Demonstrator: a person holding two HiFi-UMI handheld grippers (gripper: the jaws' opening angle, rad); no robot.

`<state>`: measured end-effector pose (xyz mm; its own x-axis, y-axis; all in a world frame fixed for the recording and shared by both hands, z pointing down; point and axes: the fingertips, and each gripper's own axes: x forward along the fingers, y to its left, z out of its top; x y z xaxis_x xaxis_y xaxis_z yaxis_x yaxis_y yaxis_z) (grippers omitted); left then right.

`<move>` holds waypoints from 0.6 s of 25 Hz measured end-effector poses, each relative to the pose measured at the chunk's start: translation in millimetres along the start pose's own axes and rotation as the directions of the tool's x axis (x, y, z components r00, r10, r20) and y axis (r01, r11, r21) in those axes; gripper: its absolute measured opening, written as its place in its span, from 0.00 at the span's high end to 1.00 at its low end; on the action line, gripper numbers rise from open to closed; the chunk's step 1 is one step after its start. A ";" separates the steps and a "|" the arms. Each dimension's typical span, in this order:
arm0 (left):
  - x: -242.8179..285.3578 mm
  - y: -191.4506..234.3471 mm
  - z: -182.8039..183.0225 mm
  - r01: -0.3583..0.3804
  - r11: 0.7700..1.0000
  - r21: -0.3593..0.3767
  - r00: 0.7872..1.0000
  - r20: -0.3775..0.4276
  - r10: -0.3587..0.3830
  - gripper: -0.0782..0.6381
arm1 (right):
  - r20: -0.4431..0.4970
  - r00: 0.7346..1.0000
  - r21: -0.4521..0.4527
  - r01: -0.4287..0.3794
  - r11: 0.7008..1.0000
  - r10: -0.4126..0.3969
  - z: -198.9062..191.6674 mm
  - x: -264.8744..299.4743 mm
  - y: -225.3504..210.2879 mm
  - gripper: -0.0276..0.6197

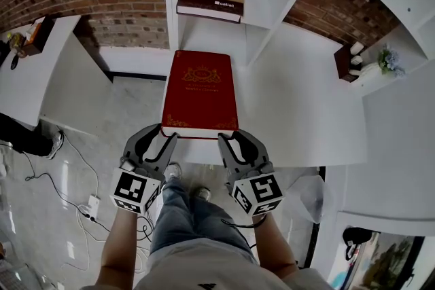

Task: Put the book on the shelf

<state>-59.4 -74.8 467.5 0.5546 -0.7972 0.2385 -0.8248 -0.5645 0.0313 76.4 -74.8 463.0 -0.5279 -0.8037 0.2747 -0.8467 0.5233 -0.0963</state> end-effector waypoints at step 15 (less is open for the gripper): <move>-33.4 -17.6 43.3 -0.055 0.998 0.043 0.995 0.085 0.051 0.67 | 0.103 0.994 -0.041 -0.022 0.999 0.027 41.7 -32.5 15.3 0.76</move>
<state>-58.7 -47.5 416.9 0.5191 -0.8403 0.1564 -0.8486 -0.5285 -0.0235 77.8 -52.5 412.7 -0.5542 -0.8145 0.1717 -0.8313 0.5522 -0.0636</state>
